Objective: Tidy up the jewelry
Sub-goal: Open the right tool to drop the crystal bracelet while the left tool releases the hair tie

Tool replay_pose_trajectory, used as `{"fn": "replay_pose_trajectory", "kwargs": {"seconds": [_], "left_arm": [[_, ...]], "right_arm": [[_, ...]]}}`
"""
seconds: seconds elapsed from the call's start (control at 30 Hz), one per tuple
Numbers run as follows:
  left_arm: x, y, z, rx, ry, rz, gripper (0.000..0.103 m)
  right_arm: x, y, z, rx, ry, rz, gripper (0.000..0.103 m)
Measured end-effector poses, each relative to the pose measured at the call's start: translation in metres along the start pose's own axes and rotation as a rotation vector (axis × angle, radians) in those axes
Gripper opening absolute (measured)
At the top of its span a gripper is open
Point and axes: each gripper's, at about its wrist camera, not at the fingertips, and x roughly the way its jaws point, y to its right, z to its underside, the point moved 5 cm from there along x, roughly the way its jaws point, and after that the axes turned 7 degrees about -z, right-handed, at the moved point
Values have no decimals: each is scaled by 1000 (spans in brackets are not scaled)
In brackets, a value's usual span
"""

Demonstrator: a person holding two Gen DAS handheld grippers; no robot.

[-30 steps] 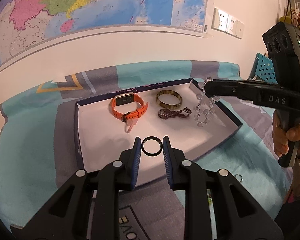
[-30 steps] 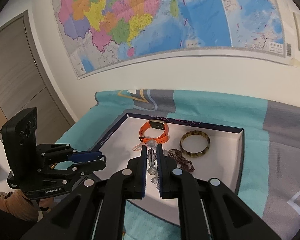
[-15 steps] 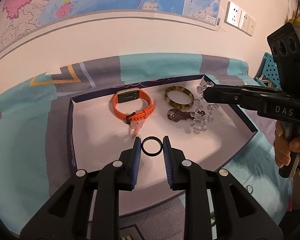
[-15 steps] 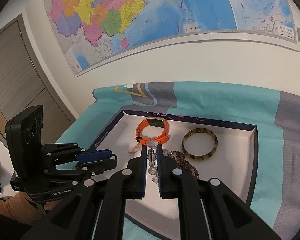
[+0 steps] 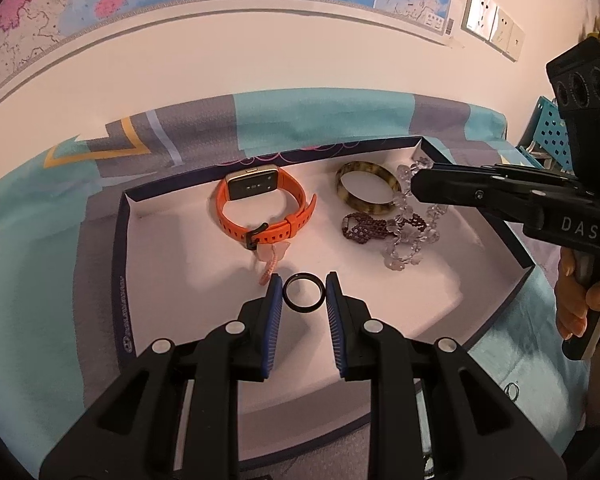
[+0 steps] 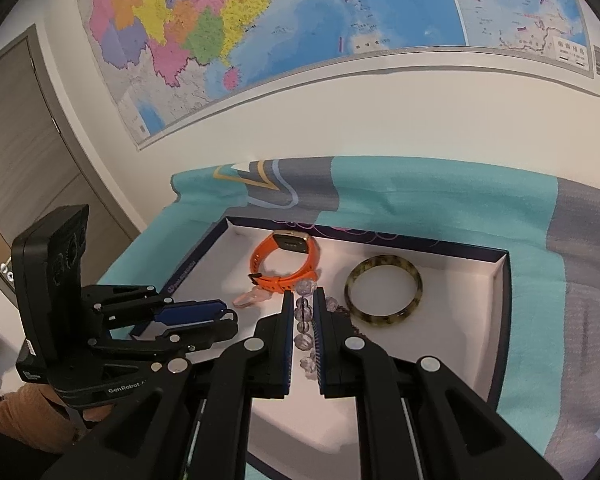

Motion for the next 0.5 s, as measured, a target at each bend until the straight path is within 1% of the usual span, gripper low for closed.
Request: {"fn": "replay_pose_trajectory", "kwargs": {"seconds": [0.33,0.5], "left_arm": [[12,2,-5,10,-26,-9,23],[16,2,-6,12,-36,-17,23]], "right_arm": [[8,7,4,-41,-45,69,8],[11,15,7,-32,-58,81,8]]}}
